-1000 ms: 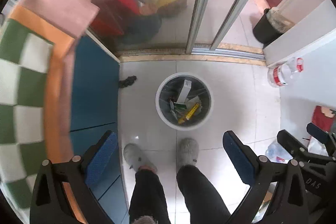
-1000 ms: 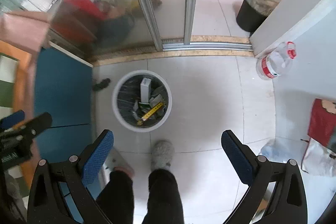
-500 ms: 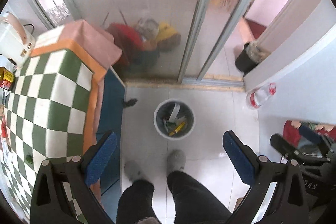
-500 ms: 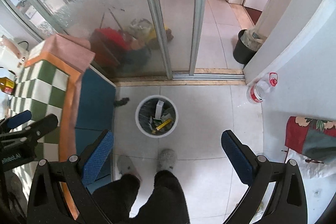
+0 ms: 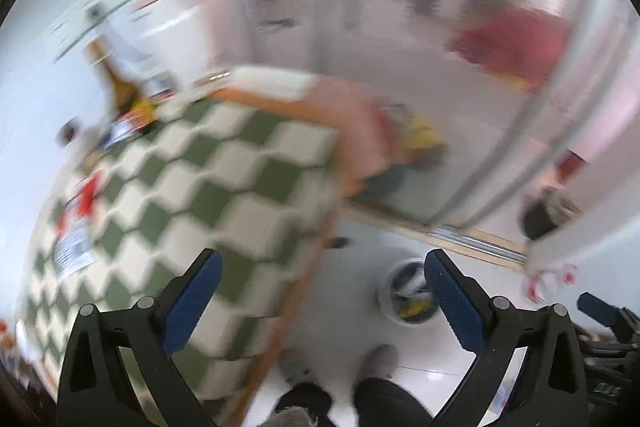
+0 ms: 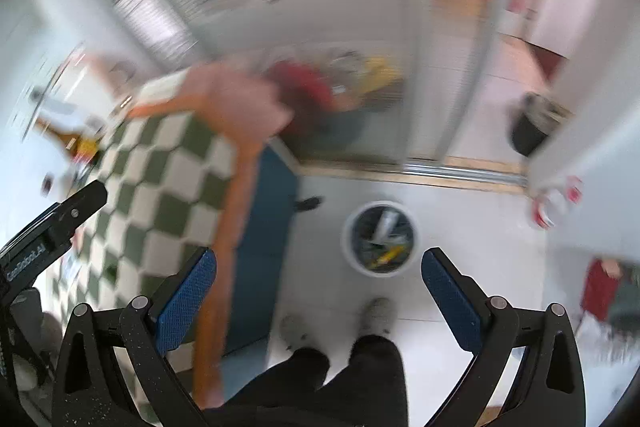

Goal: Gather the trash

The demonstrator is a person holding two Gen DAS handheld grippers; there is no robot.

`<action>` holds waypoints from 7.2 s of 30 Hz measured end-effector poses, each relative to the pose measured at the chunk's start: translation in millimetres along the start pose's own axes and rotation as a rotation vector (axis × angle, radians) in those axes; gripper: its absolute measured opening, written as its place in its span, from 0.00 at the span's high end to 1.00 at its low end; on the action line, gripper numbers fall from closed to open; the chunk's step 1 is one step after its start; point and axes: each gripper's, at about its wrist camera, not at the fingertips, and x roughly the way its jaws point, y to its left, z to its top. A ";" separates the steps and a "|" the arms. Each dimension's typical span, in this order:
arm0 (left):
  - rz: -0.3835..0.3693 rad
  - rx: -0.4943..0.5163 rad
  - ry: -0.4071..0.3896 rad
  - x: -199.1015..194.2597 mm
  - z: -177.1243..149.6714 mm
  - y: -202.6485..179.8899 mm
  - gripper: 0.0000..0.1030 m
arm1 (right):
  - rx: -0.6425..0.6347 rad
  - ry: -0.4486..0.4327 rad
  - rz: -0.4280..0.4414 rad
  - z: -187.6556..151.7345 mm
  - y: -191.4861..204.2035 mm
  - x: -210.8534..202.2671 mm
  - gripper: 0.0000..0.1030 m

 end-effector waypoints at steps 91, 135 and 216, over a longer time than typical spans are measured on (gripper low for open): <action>-0.072 -0.249 -0.135 -9.7 33.4 198.4 0.97 | -0.092 0.107 0.532 18.3 263.7 149.9 0.86; -0.138 0.448 0.747 576.4 -225.8 -350.3 0.96 | 0.548 0.407 0.049 -132.8 -350.4 614.3 0.86; -0.462 0.242 0.019 -205.4 -164.3 -106.4 0.00 | 0.161 -0.187 -0.037 -195.1 -73.2 -199.0 0.00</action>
